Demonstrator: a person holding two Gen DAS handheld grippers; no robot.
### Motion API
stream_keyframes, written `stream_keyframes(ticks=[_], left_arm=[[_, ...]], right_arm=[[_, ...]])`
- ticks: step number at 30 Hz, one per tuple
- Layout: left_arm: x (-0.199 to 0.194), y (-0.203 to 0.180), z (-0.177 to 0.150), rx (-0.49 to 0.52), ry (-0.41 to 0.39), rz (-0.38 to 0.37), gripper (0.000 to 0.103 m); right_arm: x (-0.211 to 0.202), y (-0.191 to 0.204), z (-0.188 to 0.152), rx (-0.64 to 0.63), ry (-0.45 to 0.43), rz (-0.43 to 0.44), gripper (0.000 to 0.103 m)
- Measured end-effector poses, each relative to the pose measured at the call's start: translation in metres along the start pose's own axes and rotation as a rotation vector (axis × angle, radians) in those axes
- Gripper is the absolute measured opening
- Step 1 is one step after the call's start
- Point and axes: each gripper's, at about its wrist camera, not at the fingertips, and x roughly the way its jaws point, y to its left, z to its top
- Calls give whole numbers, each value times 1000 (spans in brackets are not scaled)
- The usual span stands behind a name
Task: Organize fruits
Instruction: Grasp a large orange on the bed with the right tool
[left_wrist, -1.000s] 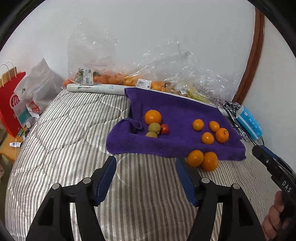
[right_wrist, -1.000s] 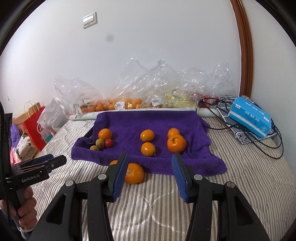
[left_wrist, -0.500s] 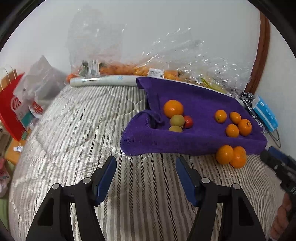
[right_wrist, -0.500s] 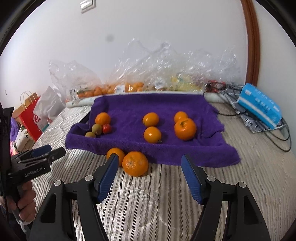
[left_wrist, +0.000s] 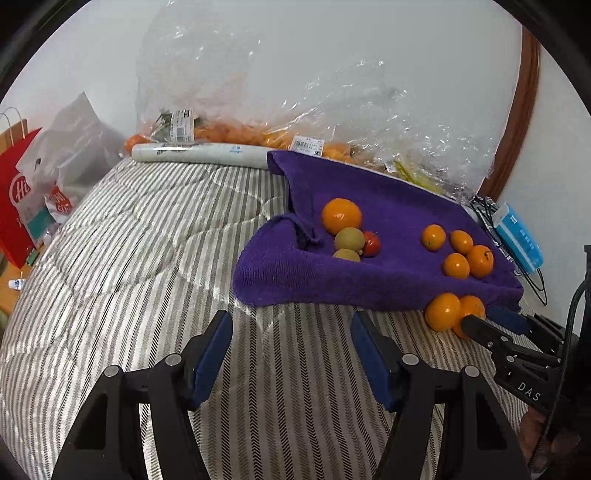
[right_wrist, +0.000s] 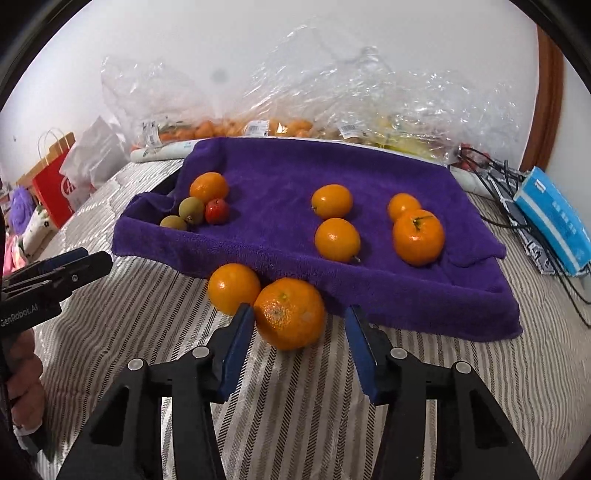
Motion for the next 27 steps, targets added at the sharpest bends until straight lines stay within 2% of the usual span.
stream_keyframes(ticks=[6,8,10,12,22,27], left_arm=[[-1,3,-1,-15,-2,-19,63],[-2,4,-1,-24,-7,-24,63],[-3,4,-1,-29,-19,-24,62],[-4,3,-1,-26,-21,-25,62],[-1,-10,-3,50,11,-29,60],[-1,-12,-3,71,8,-22,60]], right_arm=[[10,4,3,-18,29,-15,51],[10,4,3,-14,31,-6,49],[10,4,3,-17,32,-8,43],[9,7,3,-26,31,-19,43],[12,5,3,-9,42,-3,42],[7,1,2,3,17,13,42]])
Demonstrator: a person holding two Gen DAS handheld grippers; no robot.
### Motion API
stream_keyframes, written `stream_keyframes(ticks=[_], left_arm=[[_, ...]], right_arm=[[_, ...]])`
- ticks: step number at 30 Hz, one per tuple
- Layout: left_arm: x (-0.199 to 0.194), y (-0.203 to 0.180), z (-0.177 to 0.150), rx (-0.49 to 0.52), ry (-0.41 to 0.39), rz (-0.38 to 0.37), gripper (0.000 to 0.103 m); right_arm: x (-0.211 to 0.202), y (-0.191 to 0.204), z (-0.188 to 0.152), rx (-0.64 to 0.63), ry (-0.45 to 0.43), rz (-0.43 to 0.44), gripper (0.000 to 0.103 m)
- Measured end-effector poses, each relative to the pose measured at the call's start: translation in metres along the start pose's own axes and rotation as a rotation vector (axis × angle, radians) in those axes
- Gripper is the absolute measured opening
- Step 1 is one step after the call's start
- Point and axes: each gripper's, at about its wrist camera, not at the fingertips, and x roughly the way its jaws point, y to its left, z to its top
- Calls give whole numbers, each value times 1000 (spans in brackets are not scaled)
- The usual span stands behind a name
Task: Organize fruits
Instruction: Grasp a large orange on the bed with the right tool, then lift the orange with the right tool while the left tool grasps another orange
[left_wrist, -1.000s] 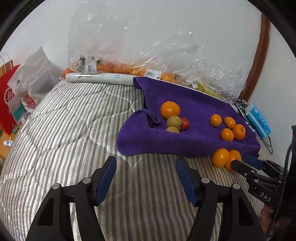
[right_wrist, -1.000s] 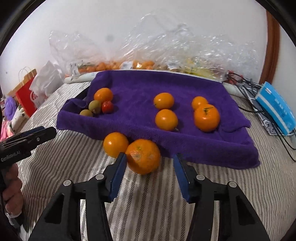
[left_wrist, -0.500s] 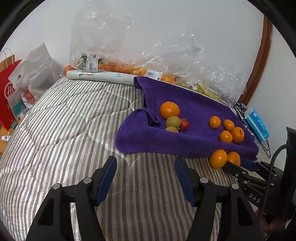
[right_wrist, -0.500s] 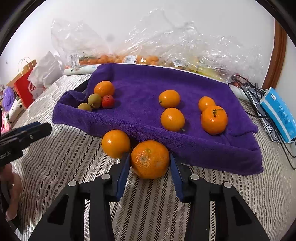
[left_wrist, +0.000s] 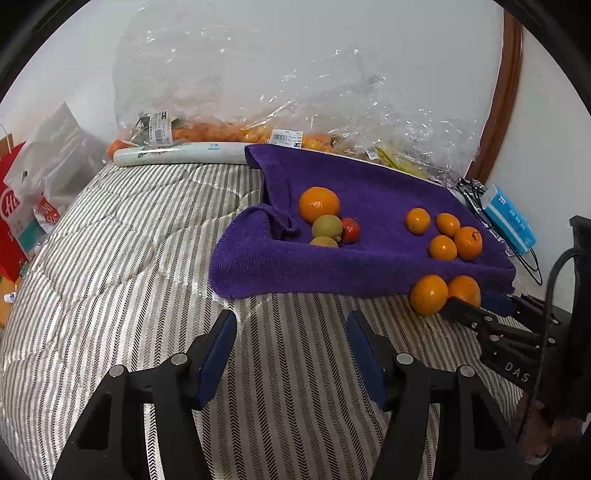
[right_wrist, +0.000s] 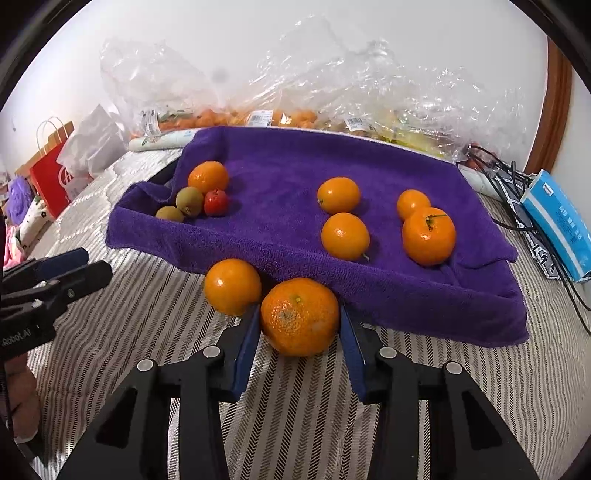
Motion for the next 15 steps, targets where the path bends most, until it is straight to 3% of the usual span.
stream_keyframes(ticks=[15], left_arm=[[-5,-4,0,19,-15,-24,60]], right_arm=[[-25,-16,-18,9,-39,1,42]])
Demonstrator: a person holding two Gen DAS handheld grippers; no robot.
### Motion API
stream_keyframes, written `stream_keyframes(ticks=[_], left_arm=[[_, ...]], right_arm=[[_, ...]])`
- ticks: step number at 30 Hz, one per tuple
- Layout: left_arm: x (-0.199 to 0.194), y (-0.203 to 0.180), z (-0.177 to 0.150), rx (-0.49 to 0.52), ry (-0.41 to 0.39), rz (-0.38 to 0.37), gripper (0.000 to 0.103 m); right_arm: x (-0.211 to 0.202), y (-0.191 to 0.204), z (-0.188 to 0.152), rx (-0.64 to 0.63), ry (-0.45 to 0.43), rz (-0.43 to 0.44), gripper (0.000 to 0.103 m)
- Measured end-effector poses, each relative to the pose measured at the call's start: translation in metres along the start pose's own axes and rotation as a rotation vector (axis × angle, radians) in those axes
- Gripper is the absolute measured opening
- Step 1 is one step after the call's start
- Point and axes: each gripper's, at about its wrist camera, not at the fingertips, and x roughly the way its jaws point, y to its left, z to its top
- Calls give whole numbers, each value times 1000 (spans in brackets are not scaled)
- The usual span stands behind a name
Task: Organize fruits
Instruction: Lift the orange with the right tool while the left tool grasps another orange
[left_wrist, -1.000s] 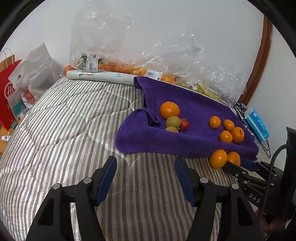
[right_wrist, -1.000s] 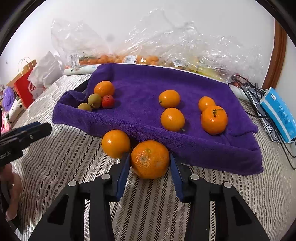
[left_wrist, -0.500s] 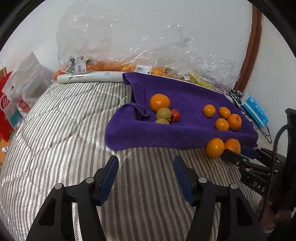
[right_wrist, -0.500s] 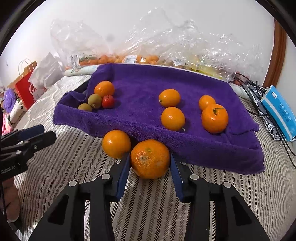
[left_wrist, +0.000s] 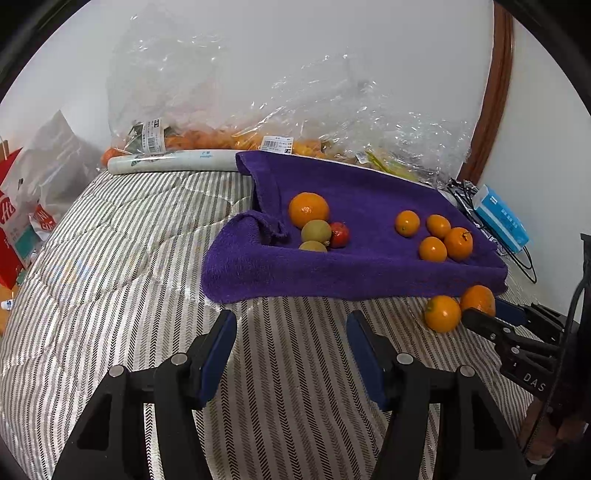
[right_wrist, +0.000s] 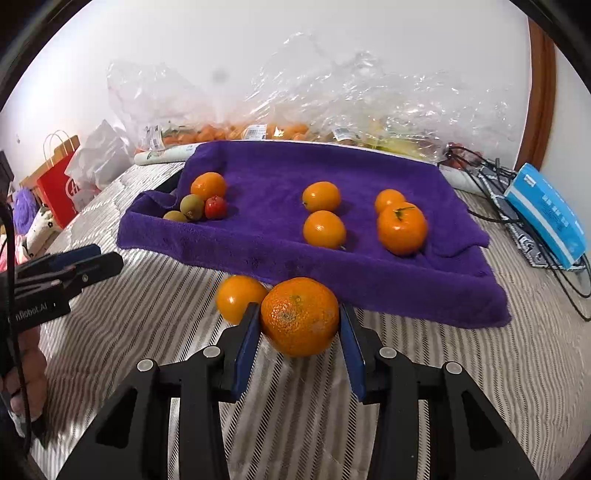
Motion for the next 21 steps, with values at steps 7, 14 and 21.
stream_keyframes(ticks=[7,14,21], left_arm=[[0,0,1,3,-6,1,60],[-1,-5,0,20,-13,-16,60],[0,-6,0,13,-4,-41,60]], right_arm=[[-11,-15,-8,41,-25,-3,42],[-14,-26,-8,60,-37,1,42],[-20,-37,-10,75,-58,-18,42]])
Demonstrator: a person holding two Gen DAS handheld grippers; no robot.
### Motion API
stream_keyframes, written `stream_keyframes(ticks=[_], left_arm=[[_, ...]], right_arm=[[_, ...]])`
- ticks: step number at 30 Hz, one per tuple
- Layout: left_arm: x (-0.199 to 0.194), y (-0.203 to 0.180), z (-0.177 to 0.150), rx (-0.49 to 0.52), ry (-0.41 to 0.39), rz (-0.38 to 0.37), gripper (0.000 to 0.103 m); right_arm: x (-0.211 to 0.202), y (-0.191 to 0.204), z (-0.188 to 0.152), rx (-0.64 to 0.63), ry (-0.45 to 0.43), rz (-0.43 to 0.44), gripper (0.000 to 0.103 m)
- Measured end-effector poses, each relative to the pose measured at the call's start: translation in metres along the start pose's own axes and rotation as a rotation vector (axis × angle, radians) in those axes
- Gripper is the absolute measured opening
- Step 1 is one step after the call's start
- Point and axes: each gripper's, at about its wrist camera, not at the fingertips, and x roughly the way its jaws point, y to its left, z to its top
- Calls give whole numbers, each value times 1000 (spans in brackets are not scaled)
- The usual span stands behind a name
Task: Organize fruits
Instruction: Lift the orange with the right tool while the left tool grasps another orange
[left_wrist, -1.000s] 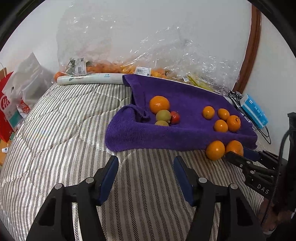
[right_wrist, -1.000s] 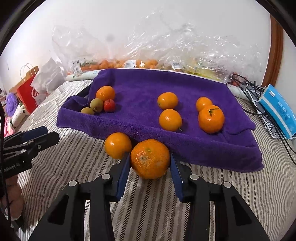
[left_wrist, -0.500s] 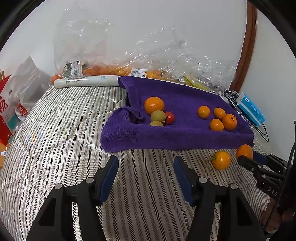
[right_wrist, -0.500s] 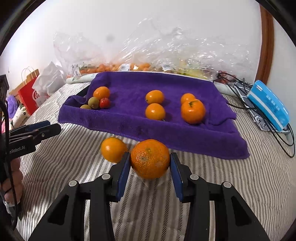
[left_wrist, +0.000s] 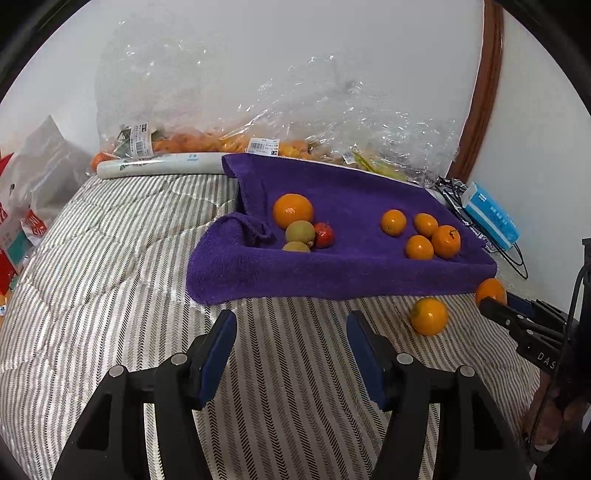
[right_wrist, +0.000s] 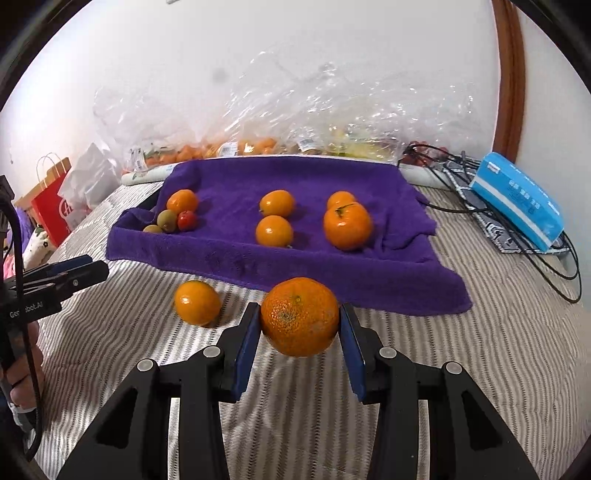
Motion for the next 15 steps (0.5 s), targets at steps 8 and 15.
stream_keyframes(ticks=[8,15], left_arm=[[7,-9,0,-9,29,-12,60],[17,-51,-3,48,67,-94,60]], right_arm=[[-6,-7,-2,29,-20,11,42],[-17,-18,-5,18,-49,-19,42]])
